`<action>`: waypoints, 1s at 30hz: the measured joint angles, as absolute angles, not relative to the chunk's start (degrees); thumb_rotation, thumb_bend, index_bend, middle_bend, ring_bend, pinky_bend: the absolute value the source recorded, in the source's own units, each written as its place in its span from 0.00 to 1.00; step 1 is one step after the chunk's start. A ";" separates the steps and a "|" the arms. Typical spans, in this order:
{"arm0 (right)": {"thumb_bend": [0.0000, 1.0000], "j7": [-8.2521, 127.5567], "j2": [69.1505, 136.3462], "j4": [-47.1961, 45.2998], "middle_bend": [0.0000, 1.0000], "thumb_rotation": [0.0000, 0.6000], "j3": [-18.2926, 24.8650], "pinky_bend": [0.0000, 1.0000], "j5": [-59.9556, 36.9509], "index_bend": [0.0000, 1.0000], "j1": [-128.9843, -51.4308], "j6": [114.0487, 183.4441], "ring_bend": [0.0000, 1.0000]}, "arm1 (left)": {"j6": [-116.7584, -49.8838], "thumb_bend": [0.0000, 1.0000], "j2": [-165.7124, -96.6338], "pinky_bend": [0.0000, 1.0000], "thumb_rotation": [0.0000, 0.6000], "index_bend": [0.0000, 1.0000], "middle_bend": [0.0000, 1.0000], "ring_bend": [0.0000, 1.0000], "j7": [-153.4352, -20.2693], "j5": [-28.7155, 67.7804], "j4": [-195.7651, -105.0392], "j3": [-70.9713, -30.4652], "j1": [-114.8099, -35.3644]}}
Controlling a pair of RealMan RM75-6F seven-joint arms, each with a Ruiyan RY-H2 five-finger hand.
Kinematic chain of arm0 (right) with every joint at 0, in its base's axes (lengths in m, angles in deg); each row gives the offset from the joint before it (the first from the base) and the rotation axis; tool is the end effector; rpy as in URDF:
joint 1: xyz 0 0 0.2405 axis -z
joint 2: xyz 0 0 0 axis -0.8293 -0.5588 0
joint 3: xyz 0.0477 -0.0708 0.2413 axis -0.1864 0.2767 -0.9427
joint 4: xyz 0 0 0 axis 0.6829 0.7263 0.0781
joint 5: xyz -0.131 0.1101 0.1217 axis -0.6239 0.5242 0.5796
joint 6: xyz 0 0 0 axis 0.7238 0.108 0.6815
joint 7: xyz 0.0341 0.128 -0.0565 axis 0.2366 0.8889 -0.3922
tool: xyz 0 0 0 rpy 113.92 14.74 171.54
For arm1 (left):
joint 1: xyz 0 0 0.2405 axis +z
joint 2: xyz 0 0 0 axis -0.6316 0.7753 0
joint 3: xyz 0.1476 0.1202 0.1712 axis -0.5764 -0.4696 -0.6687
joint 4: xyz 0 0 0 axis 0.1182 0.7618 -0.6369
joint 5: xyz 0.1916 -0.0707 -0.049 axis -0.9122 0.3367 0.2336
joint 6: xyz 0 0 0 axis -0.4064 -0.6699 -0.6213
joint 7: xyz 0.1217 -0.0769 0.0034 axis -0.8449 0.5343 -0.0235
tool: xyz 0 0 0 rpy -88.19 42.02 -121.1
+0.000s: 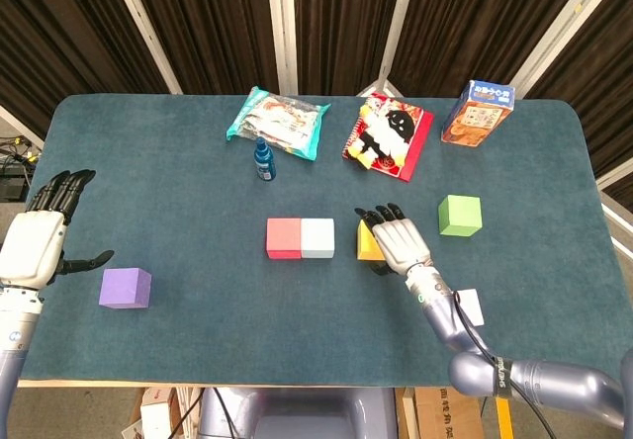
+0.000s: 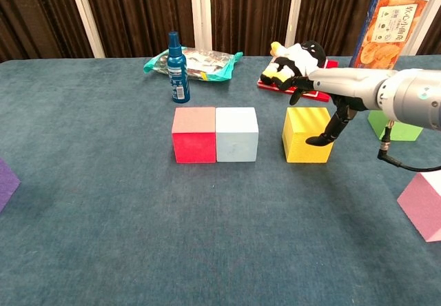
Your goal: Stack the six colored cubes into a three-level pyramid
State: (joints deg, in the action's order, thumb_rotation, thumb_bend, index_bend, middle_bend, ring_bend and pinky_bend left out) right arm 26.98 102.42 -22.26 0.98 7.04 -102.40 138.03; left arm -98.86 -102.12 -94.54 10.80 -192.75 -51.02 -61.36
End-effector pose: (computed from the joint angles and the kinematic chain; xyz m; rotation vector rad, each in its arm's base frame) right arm -0.1306 -0.3463 0.0024 1.8395 -1.0811 0.7938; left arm -0.2046 0.2606 0.1854 -1.3908 -0.9437 -1.0643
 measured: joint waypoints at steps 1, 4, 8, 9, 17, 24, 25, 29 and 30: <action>0.33 27.03 102.60 -21.89 0.19 1.00 1.00 0.00 7.10 0.00 -102.55 138.18 0.09 | -98.87 0.14 -102.15 0.11 1.00 0.00 0.05 0.04 -94.56 10.72 -192.76 -50.90 -61.27; 0.33 27.22 103.05 -20.90 0.19 1.00 0.95 0.00 7.40 0.00 -102.98 138.54 0.09 | -98.82 0.14 -102.28 0.11 1.00 0.00 0.05 0.04 -94.63 10.70 -192.63 -50.71 -61.14; 0.33 27.09 103.43 -19.49 0.19 1.00 1.02 0.00 8.61 0.00 -103.63 138.53 0.09 | -98.42 0.14 -102.44 0.11 1.00 0.00 0.05 0.04 -94.81 10.86 -192.48 -50.46 -61.02; 0.33 27.05 103.51 -19.19 0.19 1.00 1.08 0.00 8.95 0.00 -103.76 138.50 0.09 | -98.33 0.14 -102.47 0.11 1.00 0.00 0.05 0.04 -94.87 10.90 -192.46 -50.38 -61.00; 0.33 26.85 104.34 -17.35 0.26 1.00 2.28 0.00 11.02 0.00 -104.31 138.41 0.15 | -97.97 0.14 -102.57 0.11 1.00 0.00 0.05 0.04 -95.08 11.17 -192.41 -49.68 -60.70; 0.33 27.35 105.03 -16.23 0.32 1.00 2.89 0.00 11.29 0.00 -104.54 138.34 0.20 | -97.53 0.14 -102.63 0.11 1.00 0.00 0.05 0.04 -95.17 10.95 -192.49 -49.42 -60.46; 0.33 27.49 105.06 -16.19 0.32 1.00 2.94 0.00 11.13 0.00 -104.54 138.35 0.21 | -97.48 0.14 -102.68 0.11 1.00 0.00 0.05 0.04 -95.20 10.95 -192.49 -49.38 -60.42; 0.33 28.35 105.04 -16.20 0.33 1.00 3.01 0.00 9.74 0.00 -104.41 138.65 0.21 | -97.34 0.14 -102.77 0.11 1.00 0.00 0.05 0.04 -95.28 10.94 -192.54 -49.18 -60.32; 0.33 28.58 105.00 -16.25 0.33 1.00 3.00 0.00 9.38 0.00 -104.39 138.71 0.21 | -97.30 0.14 -102.78 0.11 1.00 0.00 0.05 0.04 -95.30 10.95 -192.55 -49.14 -60.31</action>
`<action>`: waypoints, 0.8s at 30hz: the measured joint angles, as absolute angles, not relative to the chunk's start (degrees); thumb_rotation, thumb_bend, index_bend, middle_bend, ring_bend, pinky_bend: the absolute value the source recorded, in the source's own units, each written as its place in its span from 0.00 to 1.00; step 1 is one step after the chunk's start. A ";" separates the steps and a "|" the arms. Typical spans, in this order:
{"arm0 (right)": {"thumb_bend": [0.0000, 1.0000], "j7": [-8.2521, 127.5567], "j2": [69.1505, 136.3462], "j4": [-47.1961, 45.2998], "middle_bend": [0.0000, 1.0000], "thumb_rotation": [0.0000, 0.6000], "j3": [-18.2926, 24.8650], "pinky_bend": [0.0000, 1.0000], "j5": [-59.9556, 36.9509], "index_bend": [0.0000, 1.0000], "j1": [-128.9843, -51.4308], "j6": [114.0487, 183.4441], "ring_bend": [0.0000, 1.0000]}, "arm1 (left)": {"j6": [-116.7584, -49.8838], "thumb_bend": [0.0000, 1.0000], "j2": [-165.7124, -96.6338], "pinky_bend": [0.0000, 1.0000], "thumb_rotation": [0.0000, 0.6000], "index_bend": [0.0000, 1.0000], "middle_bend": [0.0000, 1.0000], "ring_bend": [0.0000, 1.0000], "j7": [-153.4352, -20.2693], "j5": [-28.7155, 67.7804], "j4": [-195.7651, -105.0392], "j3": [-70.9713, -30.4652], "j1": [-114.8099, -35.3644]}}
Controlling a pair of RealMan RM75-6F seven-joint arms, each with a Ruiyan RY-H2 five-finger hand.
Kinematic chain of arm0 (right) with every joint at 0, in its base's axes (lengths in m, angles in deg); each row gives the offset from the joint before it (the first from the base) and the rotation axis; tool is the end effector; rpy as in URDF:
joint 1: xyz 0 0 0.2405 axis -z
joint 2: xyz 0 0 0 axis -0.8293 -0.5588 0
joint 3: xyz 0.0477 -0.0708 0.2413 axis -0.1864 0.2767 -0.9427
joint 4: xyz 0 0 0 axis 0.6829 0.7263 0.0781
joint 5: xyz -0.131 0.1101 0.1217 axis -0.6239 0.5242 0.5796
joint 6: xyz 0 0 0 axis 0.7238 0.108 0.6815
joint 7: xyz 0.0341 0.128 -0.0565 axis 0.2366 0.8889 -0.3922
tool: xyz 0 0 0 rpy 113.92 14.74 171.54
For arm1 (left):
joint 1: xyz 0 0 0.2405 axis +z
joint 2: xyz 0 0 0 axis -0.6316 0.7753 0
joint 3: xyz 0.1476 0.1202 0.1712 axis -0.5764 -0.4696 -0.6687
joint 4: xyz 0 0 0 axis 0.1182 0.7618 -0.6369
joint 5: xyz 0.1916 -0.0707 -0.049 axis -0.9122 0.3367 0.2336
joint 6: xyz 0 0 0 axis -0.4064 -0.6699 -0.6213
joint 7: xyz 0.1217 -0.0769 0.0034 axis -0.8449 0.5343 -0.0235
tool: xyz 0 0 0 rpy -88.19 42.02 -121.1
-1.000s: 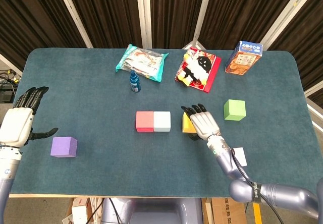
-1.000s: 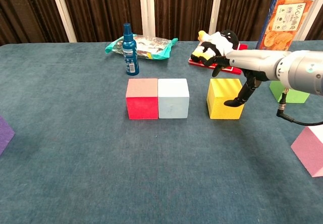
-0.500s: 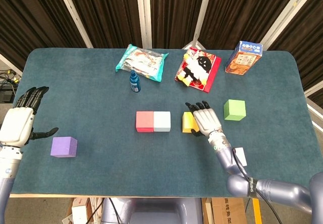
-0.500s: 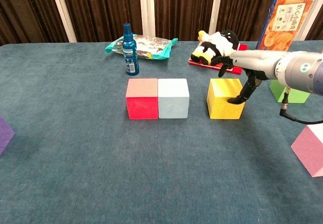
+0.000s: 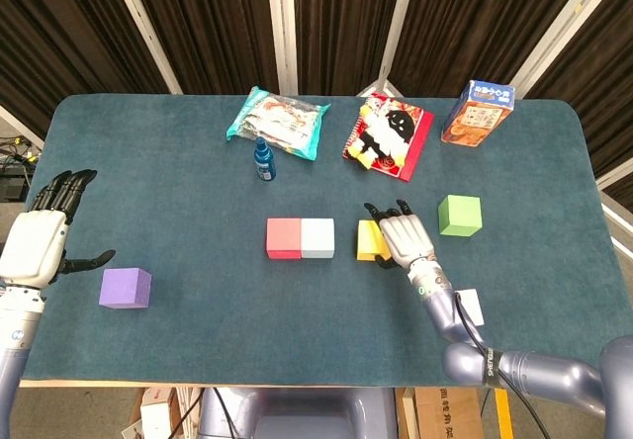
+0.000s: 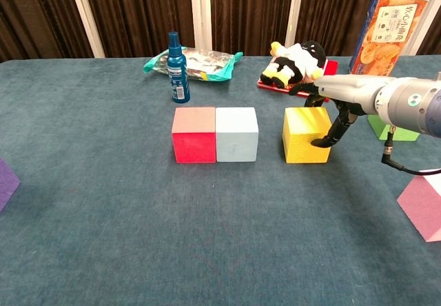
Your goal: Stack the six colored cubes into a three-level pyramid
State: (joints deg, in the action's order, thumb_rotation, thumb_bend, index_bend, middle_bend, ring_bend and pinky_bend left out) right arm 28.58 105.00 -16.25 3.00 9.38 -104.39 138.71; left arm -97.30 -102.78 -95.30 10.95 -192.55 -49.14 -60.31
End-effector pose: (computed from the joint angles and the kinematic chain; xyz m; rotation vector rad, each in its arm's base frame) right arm -0.1450 -0.3591 -0.0069 1.7957 -1.0830 0.7483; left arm -0.2049 0.2623 0.1830 -1.3890 -0.9510 -1.0607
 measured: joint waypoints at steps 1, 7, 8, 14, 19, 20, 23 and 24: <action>0.33 28.83 104.94 -16.35 0.33 1.00 2.96 0.00 9.08 0.00 -104.39 138.75 0.21 | -97.25 0.14 -102.80 0.11 1.00 0.00 0.05 0.04 -95.33 10.95 -192.56 -49.11 -60.29; 0.33 29.28 104.29 -17.82 0.33 1.00 2.10 0.00 7.99 0.00 -104.91 139.21 0.21 | -96.85 0.14 -102.95 0.11 1.00 0.00 0.05 0.04 -95.48 11.00 -192.60 -48.94 -60.21; 0.33 29.23 104.21 -18.07 0.33 1.00 1.92 0.00 8.02 0.00 -105.12 139.29 0.21 | -96.77 0.14 -102.96 0.11 1.00 0.00 0.05 0.04 -95.47 11.01 -192.62 -48.93 -60.20; 0.33 28.75 104.25 -18.61 0.33 1.00 1.46 0.00 8.55 0.00 -105.98 139.40 0.21 | -96.58 0.14 -102.98 0.11 1.00 0.00 0.05 0.04 -95.40 11.07 -192.62 -48.71 -60.10; 0.33 28.56 104.52 -18.22 0.33 1.00 1.49 0.00 8.95 0.00 -106.53 139.03 0.21 | -96.33 0.14 -102.88 0.11 1.00 0.00 0.05 0.04 -95.06 11.31 -192.45 -48.44 -59.99; 0.33 28.40 104.60 -18.13 0.33 1.00 1.58 0.00 9.15 0.00 -106.73 138.85 0.21 | -96.29 0.14 -102.88 0.11 1.00 0.00 0.05 0.04 -95.03 11.34 -192.44 -48.41 -59.98; 0.33 27.96 104.94 -17.88 0.33 1.00 1.85 0.00 9.29 0.00 -107.20 138.61 0.21 | -96.09 0.14 -102.83 0.11 1.00 0.00 0.05 0.04 -94.96 11.48 -192.37 -48.32 -59.95; 0.33 27.91 105.05 -17.83 0.33 1.00 1.89 0.00 9.35 0.00 -107.28 138.58 0.21 | -96.03 0.14 -102.83 0.11 1.00 0.00 0.05 0.04 -94.95 11.50 -192.36 -48.29 -59.95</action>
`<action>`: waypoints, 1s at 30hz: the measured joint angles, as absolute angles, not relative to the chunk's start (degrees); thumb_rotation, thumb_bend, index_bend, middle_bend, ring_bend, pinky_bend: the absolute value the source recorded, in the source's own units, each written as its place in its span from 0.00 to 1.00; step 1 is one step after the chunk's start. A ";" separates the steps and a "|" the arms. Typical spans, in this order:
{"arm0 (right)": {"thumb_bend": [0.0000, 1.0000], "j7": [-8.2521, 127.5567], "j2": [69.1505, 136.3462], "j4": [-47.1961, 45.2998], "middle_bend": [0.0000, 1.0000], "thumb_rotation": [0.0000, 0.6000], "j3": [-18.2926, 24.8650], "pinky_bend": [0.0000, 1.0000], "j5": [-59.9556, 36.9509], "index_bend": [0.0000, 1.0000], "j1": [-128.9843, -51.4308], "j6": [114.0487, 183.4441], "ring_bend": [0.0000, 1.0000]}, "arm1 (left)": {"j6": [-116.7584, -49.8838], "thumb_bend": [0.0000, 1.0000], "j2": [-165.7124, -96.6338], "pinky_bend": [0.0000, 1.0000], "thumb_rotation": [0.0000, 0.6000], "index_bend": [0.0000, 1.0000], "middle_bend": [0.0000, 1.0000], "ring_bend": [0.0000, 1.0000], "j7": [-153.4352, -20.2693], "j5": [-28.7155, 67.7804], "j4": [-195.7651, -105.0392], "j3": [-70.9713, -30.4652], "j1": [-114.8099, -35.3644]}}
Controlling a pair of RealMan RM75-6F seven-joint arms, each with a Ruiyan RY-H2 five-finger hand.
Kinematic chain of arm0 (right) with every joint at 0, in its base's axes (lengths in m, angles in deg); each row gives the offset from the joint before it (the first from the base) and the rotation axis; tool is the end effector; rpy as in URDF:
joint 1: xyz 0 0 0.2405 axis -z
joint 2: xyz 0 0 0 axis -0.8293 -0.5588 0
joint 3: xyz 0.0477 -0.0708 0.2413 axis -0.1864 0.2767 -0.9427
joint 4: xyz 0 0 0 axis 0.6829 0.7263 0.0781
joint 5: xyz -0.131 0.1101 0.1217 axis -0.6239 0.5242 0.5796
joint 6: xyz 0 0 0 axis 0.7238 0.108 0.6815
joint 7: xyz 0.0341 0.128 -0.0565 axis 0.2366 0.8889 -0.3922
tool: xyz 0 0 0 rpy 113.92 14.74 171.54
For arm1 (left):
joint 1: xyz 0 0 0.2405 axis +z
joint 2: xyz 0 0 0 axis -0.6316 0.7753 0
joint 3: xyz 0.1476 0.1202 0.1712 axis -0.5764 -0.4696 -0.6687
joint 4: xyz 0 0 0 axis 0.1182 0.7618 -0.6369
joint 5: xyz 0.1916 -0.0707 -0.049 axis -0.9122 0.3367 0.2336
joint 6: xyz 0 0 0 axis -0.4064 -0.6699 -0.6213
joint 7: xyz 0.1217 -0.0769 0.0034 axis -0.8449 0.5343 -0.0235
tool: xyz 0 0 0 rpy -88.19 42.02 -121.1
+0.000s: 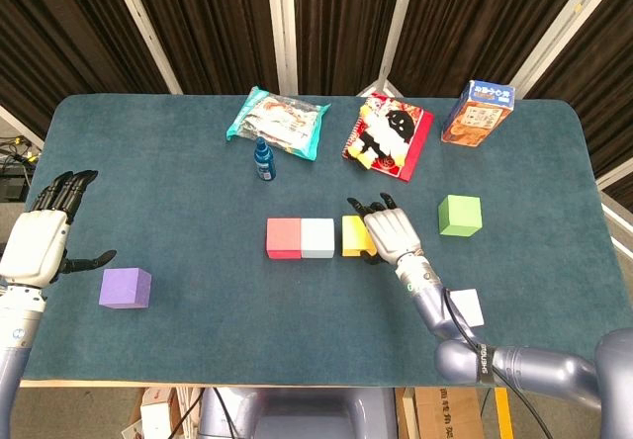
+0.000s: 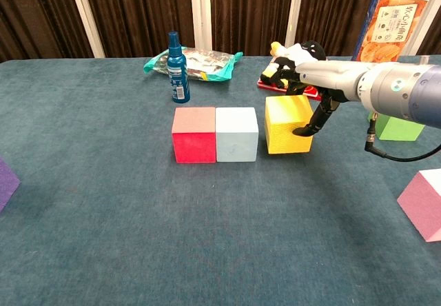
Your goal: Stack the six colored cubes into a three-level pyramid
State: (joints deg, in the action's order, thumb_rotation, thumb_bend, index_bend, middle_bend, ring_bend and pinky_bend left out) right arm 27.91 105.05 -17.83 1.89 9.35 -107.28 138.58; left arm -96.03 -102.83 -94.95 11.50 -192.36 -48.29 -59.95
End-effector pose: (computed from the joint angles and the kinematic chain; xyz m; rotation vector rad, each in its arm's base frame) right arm -0.1169 -0.3629 -0.0078 1.8416 -1.0503 0.8029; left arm -0.2064 0.2638 0.1822 -1.3864 -0.9693 -1.0566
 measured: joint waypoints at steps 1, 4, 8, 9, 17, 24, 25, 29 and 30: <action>0.33 27.85 105.18 -17.74 0.33 1.00 1.92 0.00 9.42 0.00 -107.37 138.55 0.21 | -95.98 0.14 -102.82 0.11 1.00 0.00 0.05 0.04 -94.94 11.54 -192.32 -48.24 -59.95; 0.33 27.61 105.65 -17.42 0.33 1.00 2.04 0.00 9.75 0.00 -107.74 138.49 0.21 | -95.93 0.14 -102.81 0.11 1.00 0.00 0.05 0.04 -94.84 11.69 -192.27 -48.12 -59.91; 0.33 27.22 106.12 -17.13 0.33 1.00 2.11 0.00 10.28 0.00 -108.22 138.55 0.21 | -95.70 0.14 -102.81 0.11 1.00 0.00 0.05 0.04 -94.74 11.93 -192.10 -47.96 -59.89; 0.33 27.15 106.18 -17.07 0.33 1.00 2.08 0.00 10.40 0.00 -108.32 138.58 0.21 | -95.63 0.14 -102.82 0.11 1.00 0.00 0.05 0.04 -94.73 11.95 -192.05 -47.95 -59.90; 0.33 26.60 107.06 -16.25 0.33 1.00 2.04 0.00 11.67 0.00 -109.13 138.69 0.21 | -95.24 0.14 -102.82 0.11 1.00 0.00 0.05 0.04 -94.45 12.36 -191.73 -47.69 -59.87; 0.33 26.27 107.67 -15.75 0.33 1.00 2.12 0.00 11.94 0.00 -109.78 138.53 0.21 | -95.05 0.14 -102.77 0.11 1.00 0.00 0.05 0.04 -94.25 12.53 -191.60 -47.50 -59.82; 0.33 26.22 107.74 -15.67 0.33 1.00 2.13 0.00 11.99 0.00 -109.86 138.48 0.21 | -95.04 0.14 -102.75 0.11 1.00 0.00 0.05 0.04 -94.22 12.57 -191.55 -47.47 -59.81; 0.33 25.92 108.10 -15.36 0.33 1.00 2.21 0.00 12.17 0.00 -110.25 138.40 0.21 | -95.03 0.14 -102.72 0.11 1.00 0.00 0.05 0.04 -94.05 12.77 -191.46 -47.28 -59.78; 0.33 25.87 108.22 -15.26 0.33 1.00 2.22 0.00 12.15 0.00 -110.31 138.51 0.21 | -95.01 0.14 -102.71 0.11 1.00 0.00 0.05 0.04 -94.00 12.83 -191.43 -47.23 -59.77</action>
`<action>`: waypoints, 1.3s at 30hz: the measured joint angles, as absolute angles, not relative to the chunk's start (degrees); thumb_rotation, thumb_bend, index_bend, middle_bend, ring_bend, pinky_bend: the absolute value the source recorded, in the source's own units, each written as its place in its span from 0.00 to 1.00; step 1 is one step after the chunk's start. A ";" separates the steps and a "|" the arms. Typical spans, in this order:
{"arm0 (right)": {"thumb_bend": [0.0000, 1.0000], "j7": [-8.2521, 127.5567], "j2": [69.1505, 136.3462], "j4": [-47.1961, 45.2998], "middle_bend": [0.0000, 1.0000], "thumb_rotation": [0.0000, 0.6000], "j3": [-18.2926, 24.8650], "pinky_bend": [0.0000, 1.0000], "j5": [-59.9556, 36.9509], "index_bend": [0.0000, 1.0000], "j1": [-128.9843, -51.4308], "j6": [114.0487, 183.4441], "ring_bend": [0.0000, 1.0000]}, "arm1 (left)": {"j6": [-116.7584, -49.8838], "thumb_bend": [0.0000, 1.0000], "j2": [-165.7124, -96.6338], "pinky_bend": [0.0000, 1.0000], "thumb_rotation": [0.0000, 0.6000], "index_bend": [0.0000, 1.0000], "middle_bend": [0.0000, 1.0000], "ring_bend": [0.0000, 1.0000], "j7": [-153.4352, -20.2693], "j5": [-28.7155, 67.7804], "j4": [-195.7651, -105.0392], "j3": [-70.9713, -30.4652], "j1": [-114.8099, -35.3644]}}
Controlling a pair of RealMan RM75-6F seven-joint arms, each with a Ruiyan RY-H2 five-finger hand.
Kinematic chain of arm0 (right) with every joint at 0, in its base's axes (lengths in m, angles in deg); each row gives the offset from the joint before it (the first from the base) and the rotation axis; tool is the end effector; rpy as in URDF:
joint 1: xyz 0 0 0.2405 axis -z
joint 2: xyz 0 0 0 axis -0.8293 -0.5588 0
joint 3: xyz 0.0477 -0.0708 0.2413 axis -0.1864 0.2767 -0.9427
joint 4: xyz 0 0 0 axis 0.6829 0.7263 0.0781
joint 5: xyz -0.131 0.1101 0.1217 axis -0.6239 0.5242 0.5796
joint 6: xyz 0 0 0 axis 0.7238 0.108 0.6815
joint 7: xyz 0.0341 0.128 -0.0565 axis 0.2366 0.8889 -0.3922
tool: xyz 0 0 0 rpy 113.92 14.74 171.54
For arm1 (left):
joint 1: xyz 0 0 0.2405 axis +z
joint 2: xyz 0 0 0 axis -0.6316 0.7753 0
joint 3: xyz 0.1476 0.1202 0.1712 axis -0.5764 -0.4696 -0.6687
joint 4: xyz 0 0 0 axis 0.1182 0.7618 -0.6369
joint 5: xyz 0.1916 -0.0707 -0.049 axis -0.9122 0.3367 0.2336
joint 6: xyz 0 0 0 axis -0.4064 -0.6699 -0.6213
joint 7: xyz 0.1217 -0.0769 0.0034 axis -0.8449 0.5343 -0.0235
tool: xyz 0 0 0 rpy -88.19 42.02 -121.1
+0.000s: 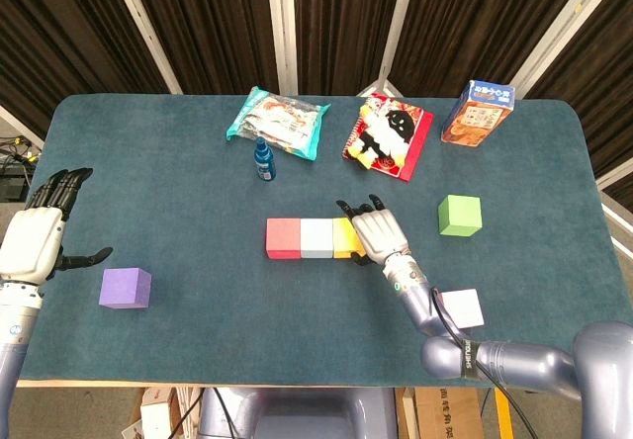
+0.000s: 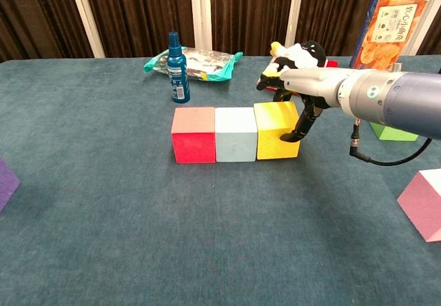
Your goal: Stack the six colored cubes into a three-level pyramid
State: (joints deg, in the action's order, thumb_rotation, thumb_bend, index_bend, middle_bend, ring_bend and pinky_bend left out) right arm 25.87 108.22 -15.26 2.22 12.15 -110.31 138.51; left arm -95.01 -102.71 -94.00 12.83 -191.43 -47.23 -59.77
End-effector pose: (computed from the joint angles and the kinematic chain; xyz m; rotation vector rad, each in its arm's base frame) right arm -0.1044 -0.3667 -0.0247 1.8671 -1.0358 0.7825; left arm -0.2112 0.2679 0.1849 -1.3652 -0.9844 -1.0515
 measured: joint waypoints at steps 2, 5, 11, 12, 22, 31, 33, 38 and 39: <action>0.33 25.83 108.52 -15.05 0.33 1.00 2.19 0.00 12.14 0.00 -110.46 138.66 0.21 | -94.96 0.14 -102.68 0.11 1.00 0.00 0.05 0.04 -93.93 12.85 -191.37 -47.19 -59.75; 0.33 25.70 108.75 -14.83 0.33 1.00 2.12 0.00 12.29 0.00 -110.75 138.64 0.21 | -94.84 0.14 -102.66 0.11 1.00 0.00 0.05 0.04 -93.88 12.82 -191.33 -47.19 -59.74; 0.33 25.26 109.00 -14.52 0.33 1.00 2.23 0.00 12.87 0.00 -111.11 138.61 0.21 | -94.81 0.14 -102.58 0.11 1.00 0.00 0.05 0.04 -93.64 12.88 -191.18 -47.06 -59.65; 0.33 25.18 109.03 -14.49 0.33 1.00 2.25 0.00 13.01 0.00 -111.16 138.61 0.21 | -94.78 0.14 -102.56 0.11 1.00 0.00 0.05 0.04 -93.60 12.92 -191.17 -47.02 -59.65; 0.33 24.66 109.59 -13.77 0.33 1.00 2.47 0.00 13.55 0.00 -111.65 138.65 0.21 | -94.54 0.14 -102.62 0.11 1.00 0.00 0.05 0.04 -93.67 12.96 -191.06 -47.00 -59.63; 0.33 24.63 110.08 -13.27 0.33 1.00 2.39 0.00 14.03 0.00 -112.04 138.46 0.21 | -94.42 0.14 -102.69 0.11 1.00 0.00 0.05 0.04 -93.71 13.11 -190.86 -46.93 -59.61; 0.33 24.67 110.17 -13.22 0.33 1.00 2.39 0.00 14.05 0.00 -112.07 138.46 0.21 | -94.37 0.14 -102.70 0.11 1.00 0.00 0.05 0.04 -93.72 13.12 -190.83 -46.94 -59.61; 0.33 24.74 110.54 -12.85 0.33 1.00 2.49 0.00 13.91 0.00 -112.05 138.72 0.21 | -94.34 0.14 -102.72 0.11 1.00 0.00 0.05 0.04 -93.80 13.15 -190.79 -46.92 -59.61; 0.33 24.75 110.59 -12.79 0.33 1.00 2.55 0.00 13.95 0.00 -112.03 138.71 0.21 | -94.36 0.14 -102.72 0.11 1.00 0.00 0.05 0.04 -93.78 13.17 -190.80 -46.90 -59.60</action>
State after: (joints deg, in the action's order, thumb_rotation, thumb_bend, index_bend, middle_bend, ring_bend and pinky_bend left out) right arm 24.75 110.59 -12.79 2.55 13.95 -112.03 138.71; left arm -94.36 -102.72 -93.78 13.17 -190.80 -46.90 -59.60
